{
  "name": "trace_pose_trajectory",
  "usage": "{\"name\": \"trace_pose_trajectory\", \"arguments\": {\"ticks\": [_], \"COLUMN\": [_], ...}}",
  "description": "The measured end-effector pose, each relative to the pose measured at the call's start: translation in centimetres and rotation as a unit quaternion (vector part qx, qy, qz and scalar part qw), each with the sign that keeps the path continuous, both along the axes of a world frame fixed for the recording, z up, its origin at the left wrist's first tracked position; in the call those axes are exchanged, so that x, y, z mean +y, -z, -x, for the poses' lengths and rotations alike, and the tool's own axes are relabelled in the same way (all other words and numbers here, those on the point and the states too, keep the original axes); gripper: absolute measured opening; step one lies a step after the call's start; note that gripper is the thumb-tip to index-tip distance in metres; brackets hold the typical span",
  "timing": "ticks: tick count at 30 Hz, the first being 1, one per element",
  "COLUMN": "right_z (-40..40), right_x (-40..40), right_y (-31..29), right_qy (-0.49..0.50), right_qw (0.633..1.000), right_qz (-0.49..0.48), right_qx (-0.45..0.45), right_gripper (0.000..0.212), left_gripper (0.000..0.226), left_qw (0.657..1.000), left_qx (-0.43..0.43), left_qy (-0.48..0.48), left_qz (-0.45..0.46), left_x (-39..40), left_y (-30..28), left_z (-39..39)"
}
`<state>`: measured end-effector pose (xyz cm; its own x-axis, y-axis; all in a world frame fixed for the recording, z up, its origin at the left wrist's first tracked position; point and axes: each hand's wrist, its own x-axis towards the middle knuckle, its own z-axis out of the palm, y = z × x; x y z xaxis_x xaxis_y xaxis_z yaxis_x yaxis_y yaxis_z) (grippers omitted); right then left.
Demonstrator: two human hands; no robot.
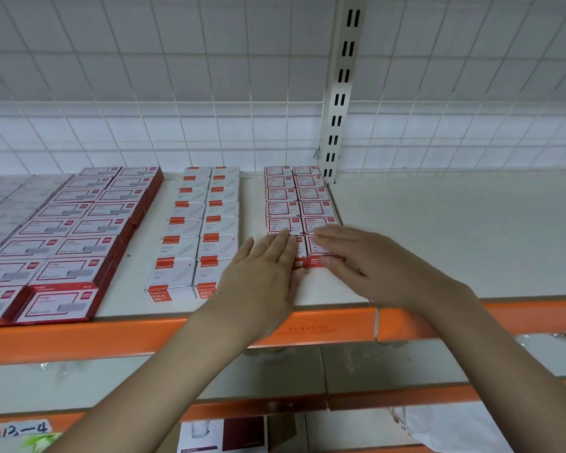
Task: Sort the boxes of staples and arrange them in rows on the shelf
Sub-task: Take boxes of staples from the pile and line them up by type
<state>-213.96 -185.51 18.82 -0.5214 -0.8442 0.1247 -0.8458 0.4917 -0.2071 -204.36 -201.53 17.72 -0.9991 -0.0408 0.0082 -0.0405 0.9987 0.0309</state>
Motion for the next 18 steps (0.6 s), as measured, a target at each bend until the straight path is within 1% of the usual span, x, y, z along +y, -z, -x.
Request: {"name": "trace_pose_trajectory", "arguments": {"ticks": [3, 7, 10, 13, 18], "right_z": [0.5, 1.0, 1.6, 2.4, 4.3], "right_x": [-1.6, -5.0, -8.0, -11.2, -16.5], "right_y": [-1.1, -2.5, -3.4, -3.9, -3.0], "right_qy": [0.000, -0.018, -0.033, -0.026, -0.003], "right_qw": [1.000, 0.999, 0.999, 0.999, 0.997], "right_qz": [0.013, 0.014, 0.006, -0.013, -0.062], "right_qx": [0.020, 0.029, 0.030, 0.037, 0.049], "right_gripper": [0.046, 0.042, 0.038, 0.037, 0.039], "left_gripper": [0.057, 0.057, 0.056, 0.055, 0.055], "left_qw": [1.000, 0.999, 0.999, 0.997, 0.991], "left_qx": [0.010, 0.003, -0.021, -0.049, -0.098], "left_qy": [0.000, -0.022, -0.034, -0.052, -0.084], "left_qz": [-0.007, 0.023, 0.028, 0.034, 0.042], "left_x": [-1.7, -5.2, -8.5, -12.2, -17.1], "left_y": [-1.2, -3.3, -4.6, -5.7, -4.7], "left_z": [0.5, 1.5, 2.5, 3.7, 5.9]}}
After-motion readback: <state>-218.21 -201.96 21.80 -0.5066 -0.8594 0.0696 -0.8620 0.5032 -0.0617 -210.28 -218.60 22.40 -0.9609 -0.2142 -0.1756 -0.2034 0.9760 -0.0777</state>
